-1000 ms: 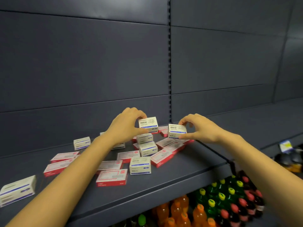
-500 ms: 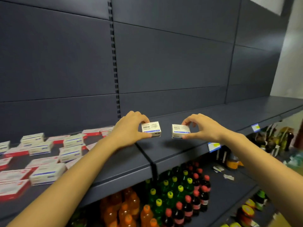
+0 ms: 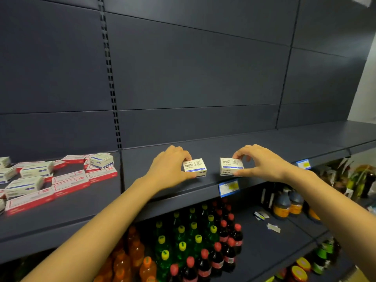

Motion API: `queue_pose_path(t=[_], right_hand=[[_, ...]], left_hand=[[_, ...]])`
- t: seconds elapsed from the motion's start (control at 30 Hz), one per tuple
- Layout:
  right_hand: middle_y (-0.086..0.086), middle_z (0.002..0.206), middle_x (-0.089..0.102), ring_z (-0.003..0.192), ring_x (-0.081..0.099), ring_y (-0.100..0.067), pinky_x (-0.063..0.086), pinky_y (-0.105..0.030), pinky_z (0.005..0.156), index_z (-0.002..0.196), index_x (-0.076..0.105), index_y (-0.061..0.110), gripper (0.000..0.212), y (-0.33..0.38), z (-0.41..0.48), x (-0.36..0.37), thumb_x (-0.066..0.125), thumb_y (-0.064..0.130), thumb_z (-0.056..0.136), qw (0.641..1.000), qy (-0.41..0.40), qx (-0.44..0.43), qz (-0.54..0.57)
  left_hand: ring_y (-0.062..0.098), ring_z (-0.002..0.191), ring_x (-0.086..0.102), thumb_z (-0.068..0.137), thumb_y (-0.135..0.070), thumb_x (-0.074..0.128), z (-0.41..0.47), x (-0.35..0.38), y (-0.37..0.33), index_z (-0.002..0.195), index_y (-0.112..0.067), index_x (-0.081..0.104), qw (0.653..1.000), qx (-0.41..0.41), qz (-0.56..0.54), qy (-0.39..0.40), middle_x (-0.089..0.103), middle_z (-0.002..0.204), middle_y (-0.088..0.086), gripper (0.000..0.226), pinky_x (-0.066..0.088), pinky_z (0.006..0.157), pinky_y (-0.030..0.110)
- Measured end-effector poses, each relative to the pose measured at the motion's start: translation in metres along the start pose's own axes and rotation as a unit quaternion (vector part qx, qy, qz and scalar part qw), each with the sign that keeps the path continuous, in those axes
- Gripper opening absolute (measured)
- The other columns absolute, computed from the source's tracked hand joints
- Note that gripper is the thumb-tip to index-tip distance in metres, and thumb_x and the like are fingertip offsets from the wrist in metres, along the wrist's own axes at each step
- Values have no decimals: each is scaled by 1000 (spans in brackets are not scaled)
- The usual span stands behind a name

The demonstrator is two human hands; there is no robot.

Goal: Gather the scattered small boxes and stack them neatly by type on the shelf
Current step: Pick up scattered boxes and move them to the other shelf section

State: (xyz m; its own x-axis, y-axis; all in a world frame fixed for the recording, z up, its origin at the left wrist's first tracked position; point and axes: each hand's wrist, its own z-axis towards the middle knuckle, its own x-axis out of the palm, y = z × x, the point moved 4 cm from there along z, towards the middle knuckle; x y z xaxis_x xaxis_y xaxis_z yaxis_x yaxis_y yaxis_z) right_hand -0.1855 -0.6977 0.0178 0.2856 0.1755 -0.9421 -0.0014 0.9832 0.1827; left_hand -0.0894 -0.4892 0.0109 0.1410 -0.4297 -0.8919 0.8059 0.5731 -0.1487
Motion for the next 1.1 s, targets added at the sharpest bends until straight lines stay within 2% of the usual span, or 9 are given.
queue_pose_path(t=[0.17, 0.33, 0.43, 0.53, 0.7, 0.87, 0.97, 1.1], right_hand=[[11, 113, 57, 98, 48, -8, 43, -28, 81, 111, 54, 32, 38, -25, 22, 2, 68, 44, 78, 1000, 4, -12, 19], [12, 113, 57, 98, 47, -7, 43, -28, 84, 111, 54, 32, 38, -41, 48, 11, 68, 43, 78, 998, 17, -31, 44], [13, 112, 55, 99, 46, -6, 44, -29, 85, 111, 53, 33, 37, -50, 59, 16, 68, 43, 78, 997, 33, -44, 46], [13, 111, 55, 99, 47, -7, 44, -30, 89, 110, 53, 33, 36, -56, 72, 20, 68, 42, 78, 995, 54, -63, 53], [14, 111, 54, 99, 47, -7, 44, -30, 90, 110, 53, 33, 36, -61, 91, 27, 67, 45, 79, 990, 78, -109, 51], [14, 115, 54, 99, 47, -5, 39, -22, 83, 114, 51, 32, 43, -57, 99, 40, 61, 54, 79, 978, 113, -174, 19], [16, 120, 51, 105, 46, -3, 38, -22, 90, 122, 47, 33, 51, -42, 102, 35, 54, 60, 80, 974, 67, -212, 48], [15, 129, 51, 115, 44, -4, 35, -22, 94, 126, 46, 32, 42, 11, 108, 31, 50, 50, 88, 951, 20, -306, 49]], left_hand=[[14, 106, 46, 79, -50, 62, 24, 18, -5, 111, -22, 55, 1000, -9, 22, 12, 56, 114, -3, 43, 36, 74, 26], [15, 108, 46, 79, -48, 62, 48, 33, 6, 111, -21, 56, 999, -45, 9, -1, 57, 114, -3, 42, 37, 77, 26], [14, 106, 46, 79, -47, 63, 56, 46, 11, 110, -22, 56, 998, -50, -2, 37, 57, 114, -3, 40, 39, 78, 26], [11, 103, 47, 79, -48, 63, 59, 56, 15, 112, -23, 57, 995, -54, -30, 77, 58, 115, -4, 42, 44, 87, 29], [10, 105, 50, 83, -53, 54, 57, 46, 19, 115, -21, 58, 992, -110, -58, 27, 60, 114, -5, 45, 44, 92, 29], [12, 111, 49, 93, -45, 41, 36, 28, 23, 116, -21, 57, 985, -161, 54, -35, 60, 118, -6, 37, 41, 92, 29], [15, 114, 49, 94, -40, 42, 16, 16, 28, 119, -20, 55, 971, -201, 112, -58, 59, 122, -4, 35, 39, 94, 30], [20, 114, 50, 94, -36, 43, -20, -4, 34, 119, -18, 55, 949, -252, 173, -76, 60, 123, 0, 34, 37, 96, 32]])
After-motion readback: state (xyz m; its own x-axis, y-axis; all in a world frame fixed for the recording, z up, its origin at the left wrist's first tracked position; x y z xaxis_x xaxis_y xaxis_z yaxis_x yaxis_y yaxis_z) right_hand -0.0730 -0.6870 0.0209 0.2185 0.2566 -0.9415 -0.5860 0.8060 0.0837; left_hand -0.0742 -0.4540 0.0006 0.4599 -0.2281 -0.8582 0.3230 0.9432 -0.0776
